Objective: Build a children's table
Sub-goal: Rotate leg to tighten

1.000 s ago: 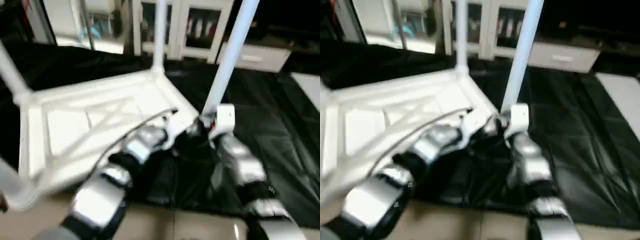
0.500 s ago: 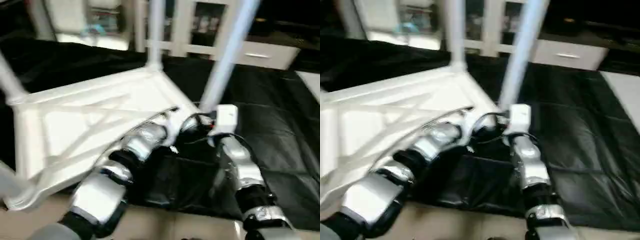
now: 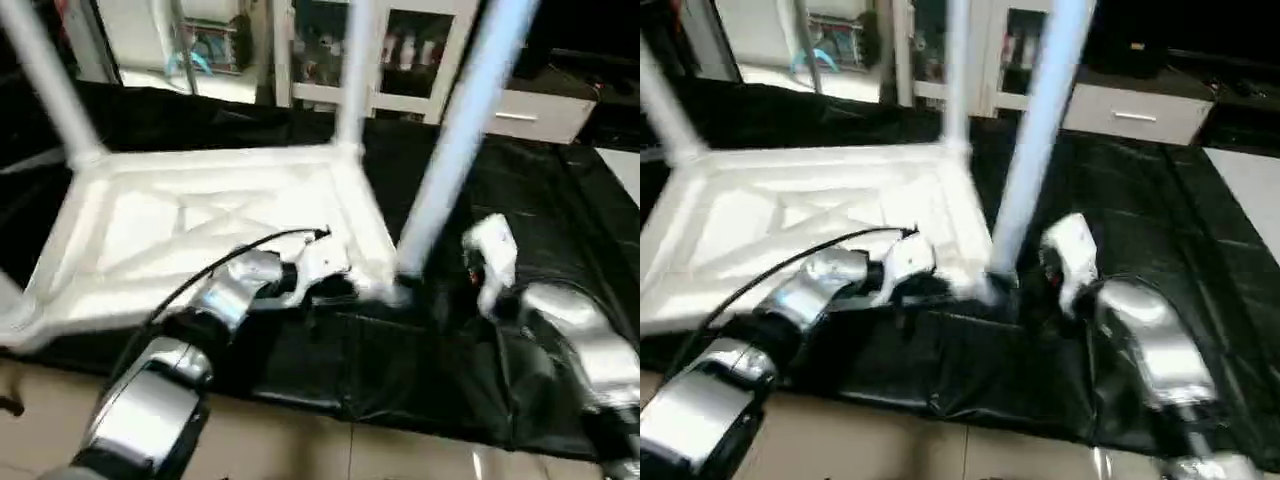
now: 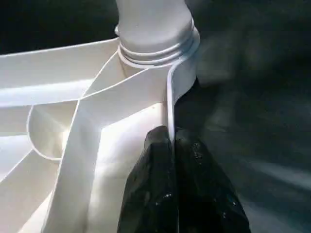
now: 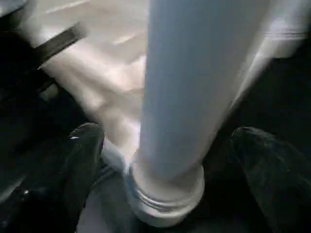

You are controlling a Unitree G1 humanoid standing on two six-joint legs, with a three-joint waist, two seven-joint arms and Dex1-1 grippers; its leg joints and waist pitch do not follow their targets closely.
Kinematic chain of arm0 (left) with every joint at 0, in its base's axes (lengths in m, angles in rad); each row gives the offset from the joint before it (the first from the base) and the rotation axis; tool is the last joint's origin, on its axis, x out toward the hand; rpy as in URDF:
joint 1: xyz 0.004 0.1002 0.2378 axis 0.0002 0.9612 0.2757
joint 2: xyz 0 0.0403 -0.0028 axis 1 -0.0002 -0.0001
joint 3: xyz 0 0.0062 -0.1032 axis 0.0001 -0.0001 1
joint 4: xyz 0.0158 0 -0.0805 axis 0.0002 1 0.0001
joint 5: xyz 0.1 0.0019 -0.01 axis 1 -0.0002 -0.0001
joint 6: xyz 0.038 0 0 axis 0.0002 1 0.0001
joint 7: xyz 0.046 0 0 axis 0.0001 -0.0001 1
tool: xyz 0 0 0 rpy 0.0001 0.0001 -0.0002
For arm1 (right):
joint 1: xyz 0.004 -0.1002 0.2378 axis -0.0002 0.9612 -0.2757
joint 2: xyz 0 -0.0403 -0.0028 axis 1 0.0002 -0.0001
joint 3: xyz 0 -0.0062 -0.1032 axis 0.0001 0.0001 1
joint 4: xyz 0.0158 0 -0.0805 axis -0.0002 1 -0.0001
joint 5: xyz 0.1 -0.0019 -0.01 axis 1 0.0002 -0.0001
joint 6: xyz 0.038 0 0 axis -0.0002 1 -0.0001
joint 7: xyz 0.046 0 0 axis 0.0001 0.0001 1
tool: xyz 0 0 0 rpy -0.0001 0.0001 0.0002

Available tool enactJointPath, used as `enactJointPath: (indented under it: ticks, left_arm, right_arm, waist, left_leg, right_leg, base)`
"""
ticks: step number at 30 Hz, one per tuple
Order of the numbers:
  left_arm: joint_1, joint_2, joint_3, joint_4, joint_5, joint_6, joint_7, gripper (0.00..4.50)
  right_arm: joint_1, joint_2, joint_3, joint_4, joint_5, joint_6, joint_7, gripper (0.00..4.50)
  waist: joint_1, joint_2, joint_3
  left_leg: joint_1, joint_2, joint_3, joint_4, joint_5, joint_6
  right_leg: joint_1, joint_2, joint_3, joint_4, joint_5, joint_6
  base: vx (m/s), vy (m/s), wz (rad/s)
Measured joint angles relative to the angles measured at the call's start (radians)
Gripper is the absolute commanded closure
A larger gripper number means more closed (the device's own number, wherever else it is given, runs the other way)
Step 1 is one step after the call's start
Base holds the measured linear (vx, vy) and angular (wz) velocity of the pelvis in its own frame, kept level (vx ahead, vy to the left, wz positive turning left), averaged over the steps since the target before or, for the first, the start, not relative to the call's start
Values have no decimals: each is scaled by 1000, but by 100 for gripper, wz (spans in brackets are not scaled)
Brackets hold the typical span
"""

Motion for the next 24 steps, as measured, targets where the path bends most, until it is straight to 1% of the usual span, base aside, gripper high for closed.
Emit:
enactJointPath:
  ticks: [3, 6, 8, 11, 13, 16, 18, 22, 24]
  left_arm:
    - [35, 41, -16, -68, -32, 2, -130, 450]
    - [51, 45, -27, -109, -38, 27, -195, 450]
    - [54, 47, -28, -114, -38, 35, -198, 450]
    - [55, 50, -28, -115, -32, 33, -193, 450]
    - [58, 52, -28, -120, -32, 37, -192, 450]
    - [69, 62, -27, -142, -31, 45, -190, 450]
    - [74, 65, -27, -154, -32, 51, -192, 450]
    - [74, 63, -28, -157, -31, 56, -193, 450]
    - [74, 64, -28, -158, -31, 57, -193, 450]
  right_arm:
    - [20, -40, 33, -23, 17, 19, 108, 0]
    - [21, -55, 54, -46, 34, 40, 172, 0]
    - [21, -65, 67, -46, 32, 40, 196, 0]
    - [21, -70, 87, -36, 28, 36, 228, 0]
    - [18, -70, 92, -28, 25, 33, 249, 0]
    - [2, -73, 114, 4, 17, 14, 284, 0]
    - [-12, -78, 124, 34, -7, -9, 290, 0]
    - [-35, -73, 126, 86, -37, -32, 278, 0]
    - [-43, -62, 126, 117, -47, -50, 267, 28]
  waist:
    - [6, -3, 0]
    - [9, -5, -1]
    - [9, -8, -3]
    - [5, -13, -6]
    - [3, -15, -6]
    - [2, -17, -7]
    - [2, -18, -7]
    - [2, -18, -7]
    - [2, -18, -7]
  left_leg:
    - [-1, 0, 1, 0, 0, 0]
    - [-1, 0, 4, 1, 0, 0]
    - [-1, -1, 6, 1, 0, 0]
    - [-1, -1, 6, 1, 0, 0]
    - [-1, -1, 5, 1, 0, 0]
    - [-1, -1, 4, 1, 0, 0]
    - [-1, -1, 4, 1, 0, 0]
    - [-2, -1, 4, 1, 0, 0]
    - [-1, -1, 4, 1, 0, 0]
  right_leg:
    - [1, -1, 1, 0, -1, 1]
    - [1, -2, 3, 1, 1, -2]
    - [1, -4, 4, 1, 1, -1]
    - [1, -4, 4, 1, -2, 3]
    - [1, -4, 4, 1, -2, 3]
    - [1, -4, 3, 1, -2, 3]
    - [1, -3, 3, 1, -2, 3]
    - [1, -3, 3, 1, -1, 2]
    - [1, -3, 3, 1, -1, 2]
  base:
    - [0, 0, 0]
    - [0, 0, 0]
    - [0, 0, 0]
    - [0, 0, 0]
    - [0, 0, 0]
    - [0, 0, 0]
    - [0, 0, 0]
    - [0, 0, 0]
    - [0, 0, 0]
